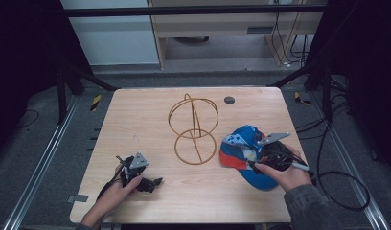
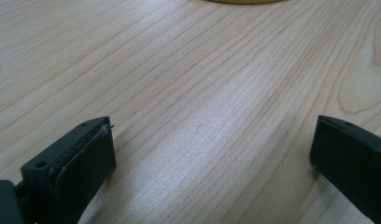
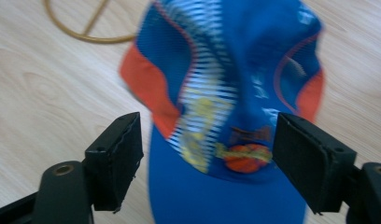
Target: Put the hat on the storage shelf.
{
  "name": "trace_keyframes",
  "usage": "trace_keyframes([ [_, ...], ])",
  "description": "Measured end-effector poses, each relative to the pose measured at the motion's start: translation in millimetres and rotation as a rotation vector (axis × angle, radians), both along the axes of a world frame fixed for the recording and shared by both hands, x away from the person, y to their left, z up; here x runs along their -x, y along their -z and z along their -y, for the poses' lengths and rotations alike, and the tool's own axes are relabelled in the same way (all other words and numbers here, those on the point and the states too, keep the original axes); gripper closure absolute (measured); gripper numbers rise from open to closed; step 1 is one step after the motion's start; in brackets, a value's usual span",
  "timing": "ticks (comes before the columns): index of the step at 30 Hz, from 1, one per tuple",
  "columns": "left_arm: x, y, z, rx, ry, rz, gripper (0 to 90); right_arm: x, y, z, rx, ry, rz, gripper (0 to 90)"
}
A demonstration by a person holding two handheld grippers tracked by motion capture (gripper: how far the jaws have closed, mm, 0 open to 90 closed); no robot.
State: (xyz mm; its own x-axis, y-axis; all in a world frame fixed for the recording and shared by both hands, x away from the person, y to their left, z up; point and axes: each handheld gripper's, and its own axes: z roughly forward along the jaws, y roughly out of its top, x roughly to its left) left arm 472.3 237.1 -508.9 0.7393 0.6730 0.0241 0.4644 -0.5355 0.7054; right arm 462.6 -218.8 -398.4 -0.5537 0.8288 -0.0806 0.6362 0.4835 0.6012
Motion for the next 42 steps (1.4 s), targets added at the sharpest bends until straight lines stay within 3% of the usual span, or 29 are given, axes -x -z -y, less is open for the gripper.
trace_keyframes([
  [8, 0.0, 0.0, 0.0, 0.0, 0.0, 0.0, 0.0, -26.3, -11.2, 16.3, -0.015, 0.036, -0.071, 32.1],
  [9, 0.0, 0.0, 0.0, 0.0, 0.0, -0.001, 0.0, -31.8, -9.8, 15.8, -0.019, 0.038, -0.082, 35.9],
  [16, -0.1, -0.1, -0.1, -0.001, 0.001, 0.001, 0.0, -48.8, -0.6, 7.6, -0.051, 0.016, -0.13, 39.8],
  [22, -0.2, 0.0, 0.0, -0.001, 0.001, 0.0, 0.0, -57.4, 7.6, 1.3, -0.045, 0.008, -0.162, 43.9],
  [28, -0.2, 0.0, -0.1, -0.001, 0.002, 0.0, 0.0, -62.8, 18.4, -2.4, -0.042, -0.01, -0.208, 60.3],
  [32, -0.2, 0.0, -0.1, -0.001, 0.002, 0.0, 0.0, -64.3, 17.2, 1.2, -0.066, -0.013, -0.21, 81.6],
  [34, -0.4, 0.0, -0.1, 0.0, 0.003, 0.0, 0.0, -64.0, 14.5, 2.8, -0.073, -0.026, -0.21, 87.4],
  [42, 0.2, 0.1, 0.0, 0.003, -0.001, -0.001, 0.0, -59.3, 2.8, 11.5, -0.08, -0.031, -0.187, 90.0],
])
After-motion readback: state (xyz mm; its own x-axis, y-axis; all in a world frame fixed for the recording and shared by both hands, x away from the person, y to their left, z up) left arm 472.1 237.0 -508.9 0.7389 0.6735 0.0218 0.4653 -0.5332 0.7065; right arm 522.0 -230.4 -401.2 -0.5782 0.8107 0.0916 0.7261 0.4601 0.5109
